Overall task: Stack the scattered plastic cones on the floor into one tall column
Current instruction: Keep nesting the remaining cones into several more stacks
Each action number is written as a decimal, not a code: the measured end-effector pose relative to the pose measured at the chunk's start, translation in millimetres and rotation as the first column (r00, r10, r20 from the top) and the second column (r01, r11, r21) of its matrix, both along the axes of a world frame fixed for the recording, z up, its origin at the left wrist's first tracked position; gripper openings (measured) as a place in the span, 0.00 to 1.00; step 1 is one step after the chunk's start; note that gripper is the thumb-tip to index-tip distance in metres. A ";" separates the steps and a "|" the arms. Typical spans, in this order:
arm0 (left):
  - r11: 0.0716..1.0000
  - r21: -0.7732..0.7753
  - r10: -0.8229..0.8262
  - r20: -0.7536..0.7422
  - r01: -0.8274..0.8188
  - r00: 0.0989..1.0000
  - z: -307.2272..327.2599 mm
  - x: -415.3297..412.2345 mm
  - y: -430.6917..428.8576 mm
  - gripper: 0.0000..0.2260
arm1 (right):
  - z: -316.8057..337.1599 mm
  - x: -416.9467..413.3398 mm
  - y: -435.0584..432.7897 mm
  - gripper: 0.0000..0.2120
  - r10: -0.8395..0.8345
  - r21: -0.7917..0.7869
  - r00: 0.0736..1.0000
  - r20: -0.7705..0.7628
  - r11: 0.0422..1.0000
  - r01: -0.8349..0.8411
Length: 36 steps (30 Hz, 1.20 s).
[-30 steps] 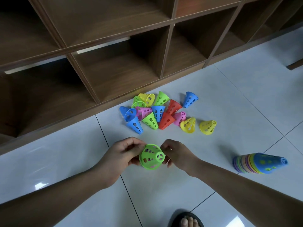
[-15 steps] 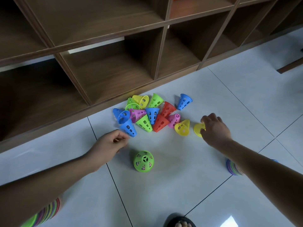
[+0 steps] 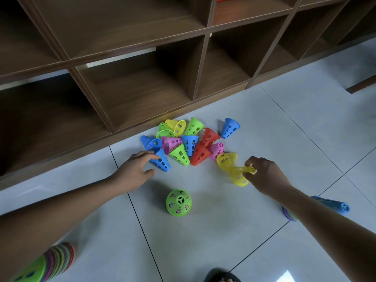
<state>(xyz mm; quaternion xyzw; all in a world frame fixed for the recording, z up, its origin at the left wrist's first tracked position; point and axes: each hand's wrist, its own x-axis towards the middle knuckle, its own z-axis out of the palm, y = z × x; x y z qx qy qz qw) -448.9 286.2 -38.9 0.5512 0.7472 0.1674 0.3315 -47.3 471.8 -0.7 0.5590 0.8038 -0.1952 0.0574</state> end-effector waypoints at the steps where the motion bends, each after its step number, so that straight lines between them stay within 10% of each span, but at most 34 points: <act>1: 1.000 -0.004 0.000 0.017 0.000 1.000 -0.9 -0.4 -0.5 0.20 | 8.5 -2.6 -7.8 0.10 -0.006 -0.006 0.999 -0.037 1.000 0.006; 17: 0.927 0.043 0.329 0.381 -0.372 0.864 34.3 12.7 -25.3 0.08 | 98.9 -86.5 -112.0 0.10 0.353 -0.039 0.768 -0.535 0.897 -0.440; 28: 0.866 0.041 0.352 0.659 -0.499 0.665 78.7 25.0 -29.4 0.10 | 69.3 -81.8 -101.2 0.14 0.287 -0.024 0.828 -0.481 0.940 -0.340; 36: 0.963 0.018 0.183 0.691 -0.269 0.700 100.1 59.9 -34.4 0.10 | -8.1 -51.3 -30.9 0.36 0.333 0.151 0.942 0.036 0.930 -0.334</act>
